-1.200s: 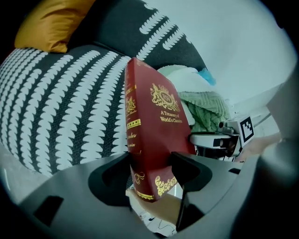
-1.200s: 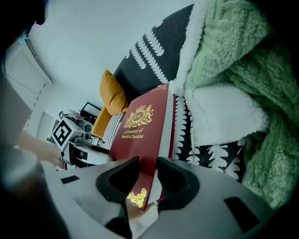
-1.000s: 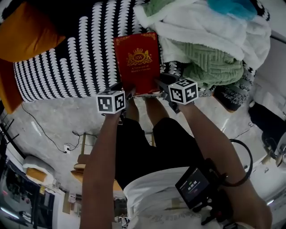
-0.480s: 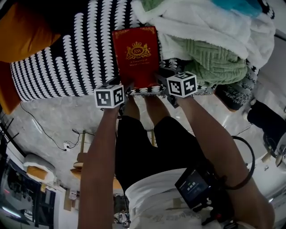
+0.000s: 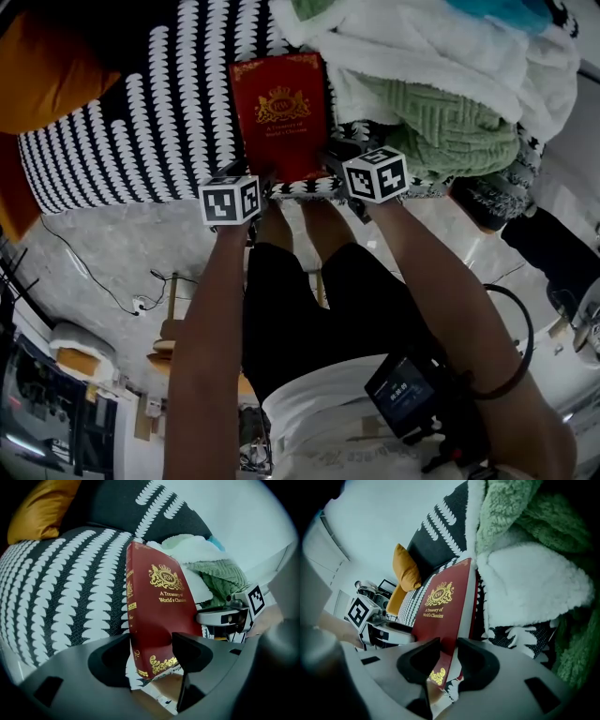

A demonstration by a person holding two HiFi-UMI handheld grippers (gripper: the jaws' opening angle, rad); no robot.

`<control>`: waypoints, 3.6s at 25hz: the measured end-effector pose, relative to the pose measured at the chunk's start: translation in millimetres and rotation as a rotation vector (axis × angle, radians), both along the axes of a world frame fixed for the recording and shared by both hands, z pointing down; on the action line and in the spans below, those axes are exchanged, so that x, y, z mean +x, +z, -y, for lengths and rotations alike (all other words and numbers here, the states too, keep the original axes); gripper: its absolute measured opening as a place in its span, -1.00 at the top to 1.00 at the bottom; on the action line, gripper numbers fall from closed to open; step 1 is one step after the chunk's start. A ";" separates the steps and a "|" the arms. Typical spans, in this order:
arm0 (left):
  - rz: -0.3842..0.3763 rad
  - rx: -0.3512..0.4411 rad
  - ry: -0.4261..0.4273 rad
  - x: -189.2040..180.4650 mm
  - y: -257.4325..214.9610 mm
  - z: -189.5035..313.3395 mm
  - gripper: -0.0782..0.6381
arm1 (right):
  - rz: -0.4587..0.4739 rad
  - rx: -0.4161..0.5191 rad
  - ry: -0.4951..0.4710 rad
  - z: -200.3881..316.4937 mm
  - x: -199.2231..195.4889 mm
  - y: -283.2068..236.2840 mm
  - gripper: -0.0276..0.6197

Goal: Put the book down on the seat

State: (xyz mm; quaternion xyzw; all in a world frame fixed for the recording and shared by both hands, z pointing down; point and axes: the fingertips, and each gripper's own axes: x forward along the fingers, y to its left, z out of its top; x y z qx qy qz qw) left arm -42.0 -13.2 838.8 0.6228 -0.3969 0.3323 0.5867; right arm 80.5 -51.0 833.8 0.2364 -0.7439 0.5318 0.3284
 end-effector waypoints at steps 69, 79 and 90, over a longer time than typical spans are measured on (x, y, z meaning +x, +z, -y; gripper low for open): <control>-0.117 0.615 0.112 -30.3 -372.9 -134.2 0.75 | 0.169 0.605 0.152 -108.4 6.5 -388.9 0.87; -0.109 0.792 0.123 -37.3 -442.2 -126.2 0.75 | 0.243 0.706 0.096 -124.5 -0.4 -451.9 0.87; -0.136 0.831 0.089 -41.5 -468.2 -133.2 0.75 | 0.264 0.771 0.042 -141.8 -11.1 -488.2 0.87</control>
